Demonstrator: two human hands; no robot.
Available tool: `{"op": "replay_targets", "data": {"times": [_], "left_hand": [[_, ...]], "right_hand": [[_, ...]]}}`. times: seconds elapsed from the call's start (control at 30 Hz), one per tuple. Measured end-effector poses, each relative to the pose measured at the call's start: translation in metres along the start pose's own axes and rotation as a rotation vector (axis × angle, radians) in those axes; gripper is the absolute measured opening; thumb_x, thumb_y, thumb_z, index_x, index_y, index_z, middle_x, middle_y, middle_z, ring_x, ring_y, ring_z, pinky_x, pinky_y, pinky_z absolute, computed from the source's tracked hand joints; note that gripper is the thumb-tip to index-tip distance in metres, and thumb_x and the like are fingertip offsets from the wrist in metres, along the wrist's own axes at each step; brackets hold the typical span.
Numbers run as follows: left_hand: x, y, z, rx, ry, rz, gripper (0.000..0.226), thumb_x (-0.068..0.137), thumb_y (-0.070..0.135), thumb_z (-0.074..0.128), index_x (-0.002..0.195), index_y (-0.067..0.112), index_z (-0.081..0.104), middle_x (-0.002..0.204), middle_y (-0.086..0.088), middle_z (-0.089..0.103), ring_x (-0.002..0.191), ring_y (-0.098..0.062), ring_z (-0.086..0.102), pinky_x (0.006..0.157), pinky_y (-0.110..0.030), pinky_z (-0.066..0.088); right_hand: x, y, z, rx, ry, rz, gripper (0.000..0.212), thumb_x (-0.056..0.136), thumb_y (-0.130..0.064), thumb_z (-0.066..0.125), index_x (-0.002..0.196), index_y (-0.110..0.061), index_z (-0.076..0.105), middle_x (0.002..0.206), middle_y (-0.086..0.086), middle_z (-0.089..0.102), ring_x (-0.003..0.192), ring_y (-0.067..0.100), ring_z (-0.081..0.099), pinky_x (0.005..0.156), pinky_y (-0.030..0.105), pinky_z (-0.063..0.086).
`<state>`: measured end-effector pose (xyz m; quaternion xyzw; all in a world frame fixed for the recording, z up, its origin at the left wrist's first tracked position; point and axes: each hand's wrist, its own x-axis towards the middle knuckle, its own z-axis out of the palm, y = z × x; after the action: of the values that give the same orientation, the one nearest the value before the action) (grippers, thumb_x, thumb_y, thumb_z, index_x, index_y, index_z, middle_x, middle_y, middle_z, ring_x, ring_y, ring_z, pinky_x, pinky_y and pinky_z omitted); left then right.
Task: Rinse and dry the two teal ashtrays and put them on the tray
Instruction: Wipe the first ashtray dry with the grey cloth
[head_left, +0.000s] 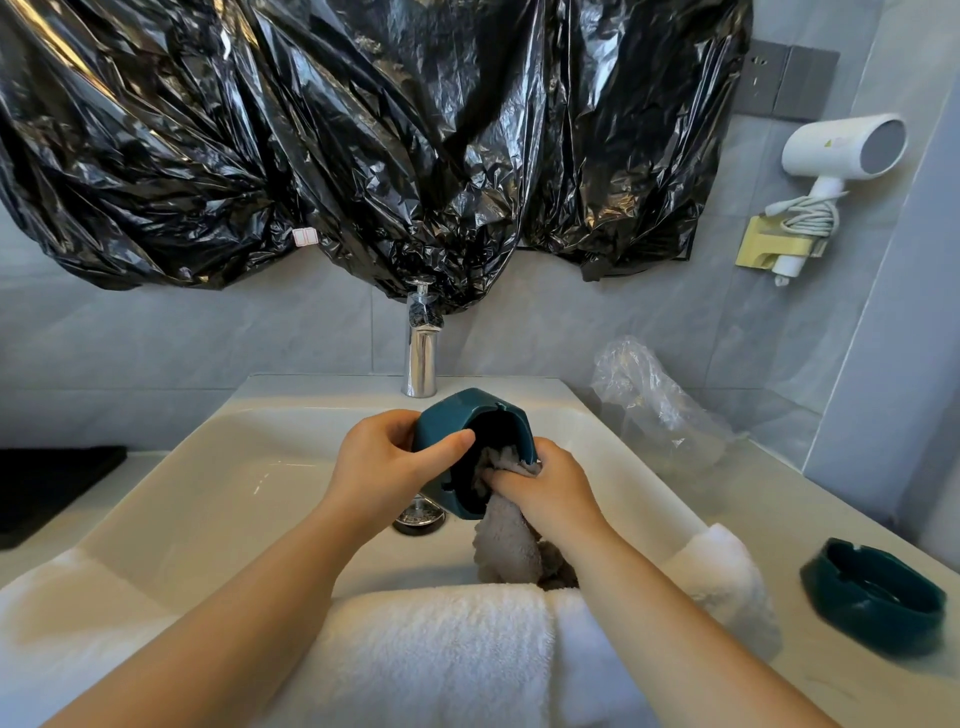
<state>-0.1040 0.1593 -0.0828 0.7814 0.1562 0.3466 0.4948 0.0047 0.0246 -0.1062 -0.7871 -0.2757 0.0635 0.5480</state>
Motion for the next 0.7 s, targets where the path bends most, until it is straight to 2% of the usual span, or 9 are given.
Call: {"op": "replay_targets", "data": {"times": [0.1, 0.17, 0.27, 0.33, 0.4, 0.47, 0.6, 0.63, 0.7], "left_hand": [[-0.001, 0.001, 0.002, 0.007, -0.019, 0.008, 0.028, 0.072, 0.04, 0.08, 0.082, 0.015, 0.072, 0.08, -0.01, 0.074, 0.079, -0.028, 0.07, 0.074, -0.051, 0.057], [-0.001, 0.001, 0.002, 0.011, -0.019, 0.007, 0.036, 0.069, 0.048, 0.079, 0.082, 0.015, 0.072, 0.079, -0.009, 0.074, 0.078, -0.027, 0.071, 0.073, -0.051, 0.057], [0.0, 0.0, 0.0, 0.038, -0.004, 0.0, 0.043, 0.068, 0.054, 0.076, 0.082, 0.014, 0.072, 0.079, -0.01, 0.073, 0.078, -0.029, 0.07, 0.071, -0.052, 0.057], [0.001, -0.001, 0.0, 0.05, 0.023, -0.009, 0.036, 0.074, 0.05, 0.074, 0.082, 0.015, 0.072, 0.078, -0.009, 0.073, 0.078, -0.027, 0.07, 0.071, -0.049, 0.058], [0.001, 0.0, -0.001, 0.046, 0.061, -0.017, 0.031, 0.076, 0.048, 0.073, 0.083, 0.017, 0.072, 0.075, -0.004, 0.073, 0.076, -0.021, 0.07, 0.07, -0.044, 0.06], [0.002, 0.0, -0.001, 0.052, 0.101, -0.02, 0.032, 0.077, 0.049, 0.071, 0.083, 0.018, 0.072, 0.073, -0.002, 0.073, 0.075, -0.019, 0.07, 0.067, -0.039, 0.06], [0.003, -0.002, -0.003, 0.025, 0.152, -0.043, 0.034, 0.078, 0.048, 0.07, 0.084, 0.015, 0.072, 0.073, -0.003, 0.072, 0.074, -0.019, 0.069, 0.059, -0.028, 0.055], [0.004, -0.002, -0.004, 0.029, 0.165, -0.044, 0.035, 0.078, 0.049, 0.07, 0.085, 0.015, 0.072, 0.073, -0.002, 0.071, 0.073, -0.018, 0.068, 0.058, -0.027, 0.054], [0.005, -0.003, -0.005, 0.038, 0.193, -0.045, 0.037, 0.078, 0.05, 0.07, 0.086, 0.015, 0.072, 0.073, 0.0, 0.07, 0.072, -0.016, 0.067, 0.054, -0.024, 0.052]], "right_hand": [[-0.002, -0.001, -0.002, -0.07, 0.171, -0.07, 0.016, 0.083, -0.022, 0.071, 0.094, -0.013, 0.063, 0.083, -0.002, 0.064, 0.077, 0.016, 0.059, 0.055, 0.022, 0.04], [-0.004, -0.004, -0.002, -0.127, 0.25, -0.113, 0.022, 0.082, -0.025, 0.072, 0.1, -0.017, 0.062, 0.09, -0.002, 0.066, 0.081, 0.016, 0.061, 0.058, 0.022, 0.042], [-0.006, -0.01, 0.002, -0.216, 0.267, -0.161, 0.034, 0.083, -0.025, 0.073, 0.108, -0.021, 0.051, 0.105, -0.001, 0.059, 0.087, 0.016, 0.057, 0.058, 0.016, 0.039], [-0.009, -0.015, 0.002, -0.257, 0.278, -0.184, 0.04, 0.082, -0.025, 0.074, 0.106, -0.021, 0.042, 0.105, -0.002, 0.052, 0.086, 0.013, 0.051, 0.055, 0.011, 0.033], [-0.013, -0.018, 0.001, -0.278, 0.293, -0.217, 0.048, 0.078, -0.028, 0.079, 0.102, -0.021, 0.038, 0.103, -0.004, 0.046, 0.084, 0.011, 0.046, 0.054, 0.012, 0.034], [-0.015, -0.019, 0.001, -0.275, 0.296, -0.252, 0.051, 0.074, -0.03, 0.082, 0.098, -0.021, 0.039, 0.099, -0.005, 0.044, 0.079, 0.006, 0.043, 0.06, 0.009, 0.037], [-0.016, -0.019, 0.003, -0.199, 0.147, -0.296, 0.025, 0.074, -0.031, 0.082, 0.076, -0.025, 0.058, 0.087, -0.007, 0.054, 0.078, -0.001, 0.05, 0.065, 0.004, 0.037], [-0.016, -0.019, 0.003, -0.191, 0.101, -0.303, 0.017, 0.076, -0.031, 0.08, 0.074, -0.027, 0.064, 0.086, -0.009, 0.054, 0.079, -0.001, 0.052, 0.066, 0.004, 0.038], [-0.017, -0.018, 0.003, -0.203, 0.035, -0.309, 0.006, 0.082, -0.03, 0.076, 0.085, -0.029, 0.072, 0.09, -0.01, 0.053, 0.082, -0.001, 0.052, 0.069, 0.001, 0.038]]}}
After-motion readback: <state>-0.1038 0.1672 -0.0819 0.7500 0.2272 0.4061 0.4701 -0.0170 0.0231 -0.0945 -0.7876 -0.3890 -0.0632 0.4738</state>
